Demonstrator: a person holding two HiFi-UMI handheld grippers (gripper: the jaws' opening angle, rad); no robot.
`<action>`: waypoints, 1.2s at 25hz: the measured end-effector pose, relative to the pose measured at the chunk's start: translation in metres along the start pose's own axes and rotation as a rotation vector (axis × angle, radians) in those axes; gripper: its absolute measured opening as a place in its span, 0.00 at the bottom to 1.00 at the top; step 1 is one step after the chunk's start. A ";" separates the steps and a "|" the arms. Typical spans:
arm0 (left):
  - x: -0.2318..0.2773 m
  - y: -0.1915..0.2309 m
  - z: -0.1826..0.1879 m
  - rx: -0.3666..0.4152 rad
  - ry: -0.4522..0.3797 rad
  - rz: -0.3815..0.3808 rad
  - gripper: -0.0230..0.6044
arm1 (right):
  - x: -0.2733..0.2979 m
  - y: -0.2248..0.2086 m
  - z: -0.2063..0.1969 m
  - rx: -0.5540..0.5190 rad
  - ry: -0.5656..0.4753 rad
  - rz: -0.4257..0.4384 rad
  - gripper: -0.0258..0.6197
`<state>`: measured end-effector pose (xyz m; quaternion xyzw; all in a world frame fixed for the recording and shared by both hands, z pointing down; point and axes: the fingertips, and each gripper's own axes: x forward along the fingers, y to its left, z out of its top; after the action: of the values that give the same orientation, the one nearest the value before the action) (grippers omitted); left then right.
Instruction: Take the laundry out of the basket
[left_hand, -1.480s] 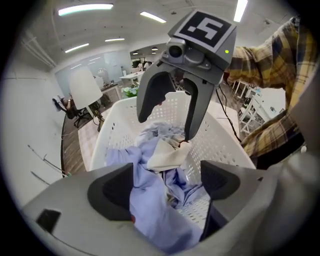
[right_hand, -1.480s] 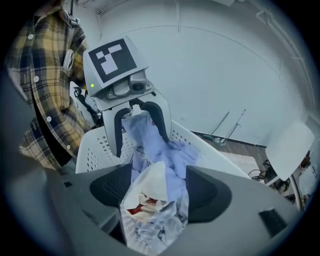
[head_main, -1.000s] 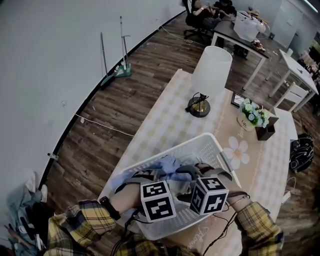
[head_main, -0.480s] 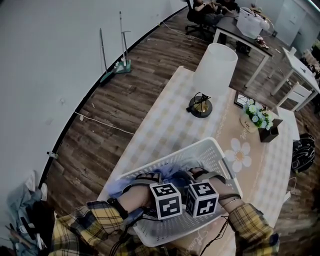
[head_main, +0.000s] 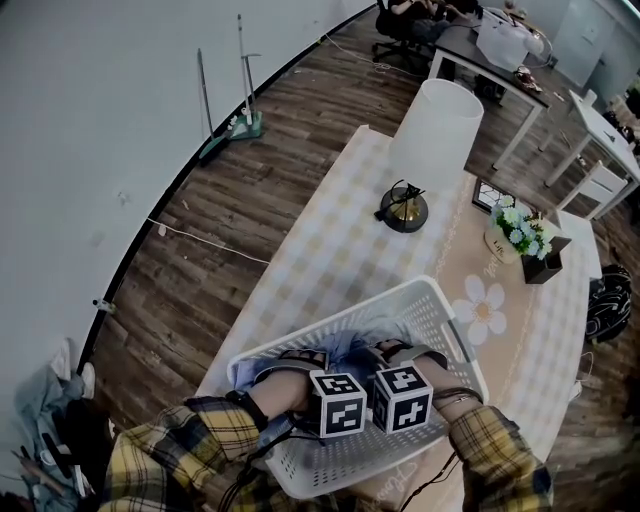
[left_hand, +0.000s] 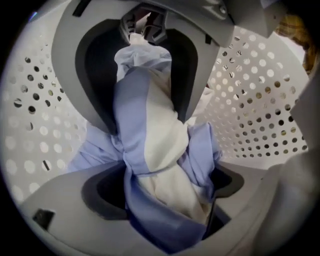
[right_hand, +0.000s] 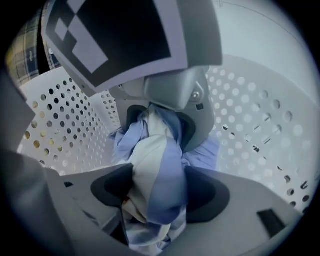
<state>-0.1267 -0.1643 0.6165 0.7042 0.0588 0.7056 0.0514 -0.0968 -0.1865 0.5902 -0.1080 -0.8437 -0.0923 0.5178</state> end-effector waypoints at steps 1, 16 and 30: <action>0.002 0.002 -0.001 0.007 0.001 0.018 0.85 | 0.002 0.001 0.000 -0.002 0.003 0.004 0.55; -0.023 0.023 0.017 0.008 -0.112 0.169 0.31 | -0.025 -0.004 0.006 0.068 0.000 -0.031 0.25; -0.080 0.036 0.030 0.001 -0.189 0.267 0.31 | -0.081 -0.024 0.019 0.130 0.054 -0.174 0.23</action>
<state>-0.0959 -0.2116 0.5430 0.7690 -0.0400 0.6369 -0.0378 -0.0838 -0.2114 0.5079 0.0021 -0.8397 -0.0851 0.5364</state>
